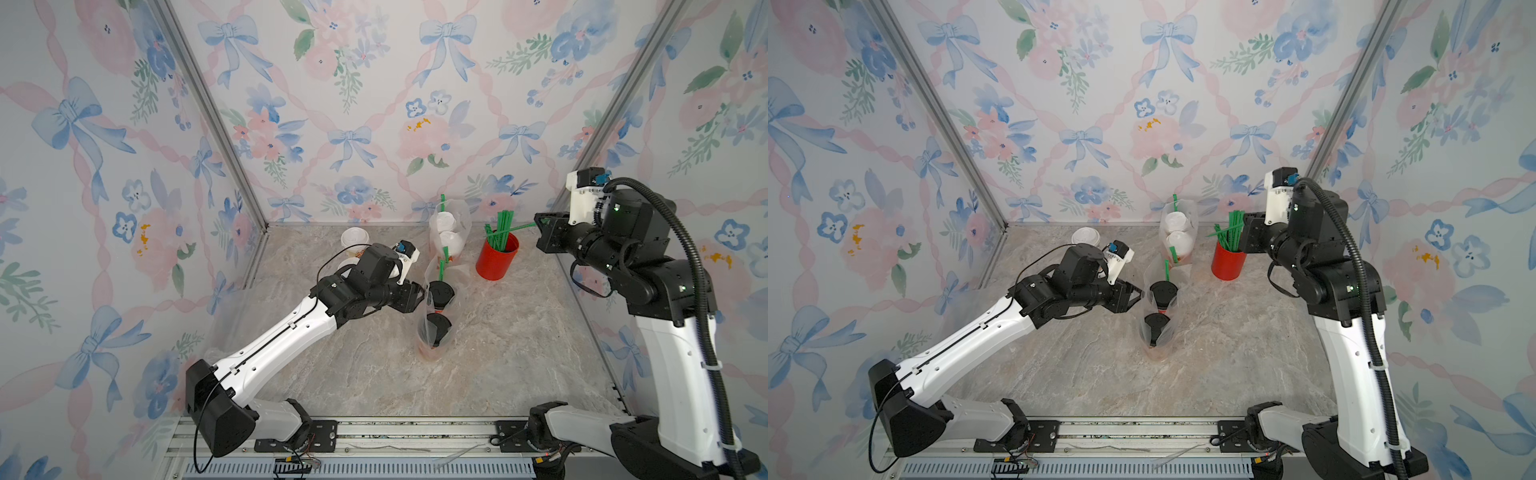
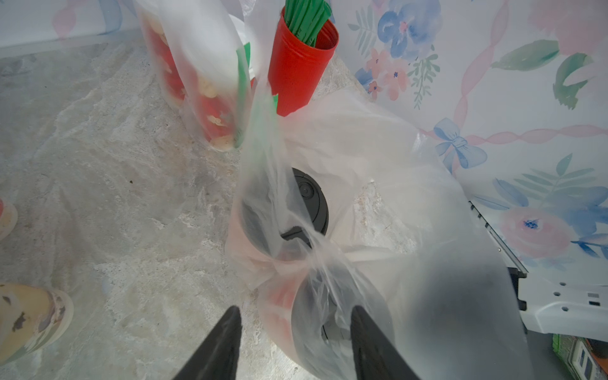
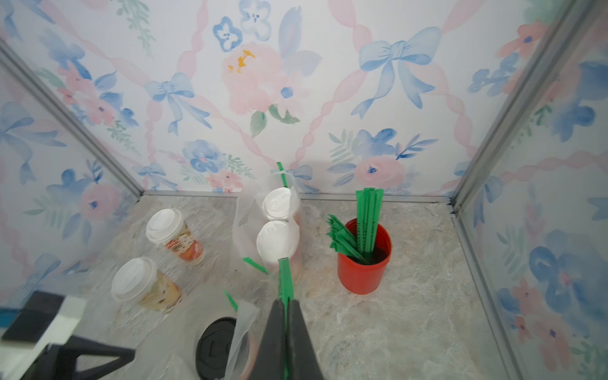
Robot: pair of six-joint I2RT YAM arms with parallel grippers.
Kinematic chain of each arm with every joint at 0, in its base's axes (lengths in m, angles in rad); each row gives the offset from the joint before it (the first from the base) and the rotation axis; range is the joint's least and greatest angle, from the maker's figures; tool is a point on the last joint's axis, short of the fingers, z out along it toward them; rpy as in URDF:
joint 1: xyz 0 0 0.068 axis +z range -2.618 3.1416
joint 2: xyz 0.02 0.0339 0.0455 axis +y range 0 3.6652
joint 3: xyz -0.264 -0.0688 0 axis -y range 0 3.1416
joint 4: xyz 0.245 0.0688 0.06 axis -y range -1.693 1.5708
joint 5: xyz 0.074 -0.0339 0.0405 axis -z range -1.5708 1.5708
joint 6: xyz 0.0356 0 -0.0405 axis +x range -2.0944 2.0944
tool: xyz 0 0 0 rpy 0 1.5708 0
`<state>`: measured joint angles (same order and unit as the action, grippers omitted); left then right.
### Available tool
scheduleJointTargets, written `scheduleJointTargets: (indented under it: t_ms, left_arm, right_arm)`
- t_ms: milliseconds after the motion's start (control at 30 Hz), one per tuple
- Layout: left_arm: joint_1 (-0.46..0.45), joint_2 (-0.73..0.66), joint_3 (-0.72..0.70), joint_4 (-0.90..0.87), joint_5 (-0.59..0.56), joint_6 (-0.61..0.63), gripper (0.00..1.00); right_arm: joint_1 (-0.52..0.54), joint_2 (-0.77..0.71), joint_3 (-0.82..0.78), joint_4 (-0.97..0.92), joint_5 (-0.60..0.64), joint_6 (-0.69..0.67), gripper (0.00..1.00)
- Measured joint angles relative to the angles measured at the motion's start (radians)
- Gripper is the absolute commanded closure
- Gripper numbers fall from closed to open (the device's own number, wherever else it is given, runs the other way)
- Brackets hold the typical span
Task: Pack milk tea into plastic carrier bags
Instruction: Place the straw in the plastic carrier bag.
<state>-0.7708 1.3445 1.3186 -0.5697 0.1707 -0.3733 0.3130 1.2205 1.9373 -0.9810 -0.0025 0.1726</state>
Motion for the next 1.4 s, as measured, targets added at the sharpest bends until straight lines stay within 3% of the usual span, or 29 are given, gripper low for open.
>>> scheduleJointTargets:
  t_ms: [400,633,833,1400]
  left_arm:
    - [-0.065,-0.087,-0.005,-0.061,-0.056,-0.055,0.45]
    - [-0.067,-0.179,-0.062,-0.061,-0.077,-0.088,0.51]
    - [-0.067,-0.176,-0.103,-0.070,-0.078,-0.103,0.51]
    - [-0.067,-0.176,-0.104,-0.069,-0.086,-0.103,0.50]
  right_arm:
    - [0.374,0.076,0.135,-0.261,-0.045,0.003,0.99]
    - [0.512,0.135,0.140,-0.393,-0.016,0.012,0.99]
    - [0.559,0.137,0.118,-0.426,-0.003,0.029,0.99]
    - [0.568,0.164,0.076,-0.420,-0.024,0.034,0.97]
